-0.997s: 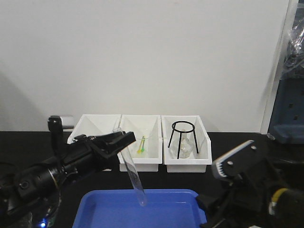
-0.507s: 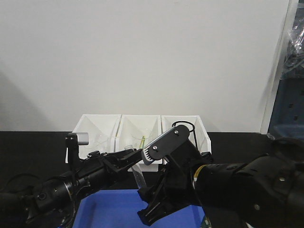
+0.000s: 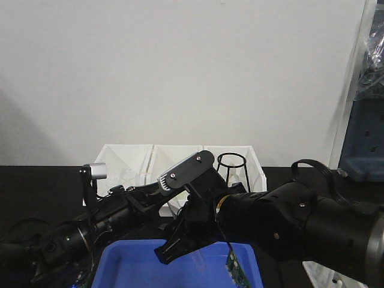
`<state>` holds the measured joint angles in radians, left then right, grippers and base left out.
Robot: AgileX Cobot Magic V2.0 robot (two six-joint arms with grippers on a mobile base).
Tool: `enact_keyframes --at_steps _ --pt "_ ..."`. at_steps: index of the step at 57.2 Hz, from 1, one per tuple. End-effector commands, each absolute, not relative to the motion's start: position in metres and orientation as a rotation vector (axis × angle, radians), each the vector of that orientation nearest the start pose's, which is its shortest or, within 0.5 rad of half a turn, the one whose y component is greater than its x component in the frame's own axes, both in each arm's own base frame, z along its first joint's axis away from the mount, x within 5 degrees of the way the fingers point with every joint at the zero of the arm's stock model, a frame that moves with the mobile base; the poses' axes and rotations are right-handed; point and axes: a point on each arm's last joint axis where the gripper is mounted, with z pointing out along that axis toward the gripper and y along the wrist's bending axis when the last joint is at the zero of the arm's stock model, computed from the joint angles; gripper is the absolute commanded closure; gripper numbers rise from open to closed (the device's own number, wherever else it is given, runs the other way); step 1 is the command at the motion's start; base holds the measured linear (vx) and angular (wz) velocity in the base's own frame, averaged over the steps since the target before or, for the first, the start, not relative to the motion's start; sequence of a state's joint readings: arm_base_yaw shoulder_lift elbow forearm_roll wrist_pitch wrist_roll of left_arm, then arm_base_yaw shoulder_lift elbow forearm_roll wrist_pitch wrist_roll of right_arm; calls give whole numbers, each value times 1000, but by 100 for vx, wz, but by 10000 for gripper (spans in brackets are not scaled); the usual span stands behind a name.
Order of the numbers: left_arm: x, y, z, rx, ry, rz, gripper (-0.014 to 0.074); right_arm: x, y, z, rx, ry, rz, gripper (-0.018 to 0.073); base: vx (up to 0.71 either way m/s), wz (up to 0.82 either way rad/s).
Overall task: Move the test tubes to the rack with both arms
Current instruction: 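Grasp the tube with the right gripper, then open the left gripper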
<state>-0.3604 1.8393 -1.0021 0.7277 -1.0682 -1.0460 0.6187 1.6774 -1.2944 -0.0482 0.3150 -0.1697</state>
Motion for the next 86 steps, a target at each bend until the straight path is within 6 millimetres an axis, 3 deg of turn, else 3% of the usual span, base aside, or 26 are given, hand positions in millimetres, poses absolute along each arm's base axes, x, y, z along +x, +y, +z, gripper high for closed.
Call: enact_keyframes --at_steps 1,26,57,67,80,86 --pt "334 -185 279 346 1336 -1306 563 320 225 331 -821 1852 230 88 0 0" --pt "329 -188 278 411 1345 -1332 563 327 228 323 -794 1878 242 117 0 0" --pt "329 -189 277 423 1353 -1328 540 327 229 323 -788 1881 248 428 0 0" --pt "329 -189 277 424 1352 -1329 455 327 229 323 -727 1909 291 470 0 0" --pt "329 -188 278 416 1349 -1330 216 327 229 323 -712 1917 300 575 0 0" --pt "329 -188 279 414 1335 -1339 130 327 228 323 -718 1914 293 572 0 0"
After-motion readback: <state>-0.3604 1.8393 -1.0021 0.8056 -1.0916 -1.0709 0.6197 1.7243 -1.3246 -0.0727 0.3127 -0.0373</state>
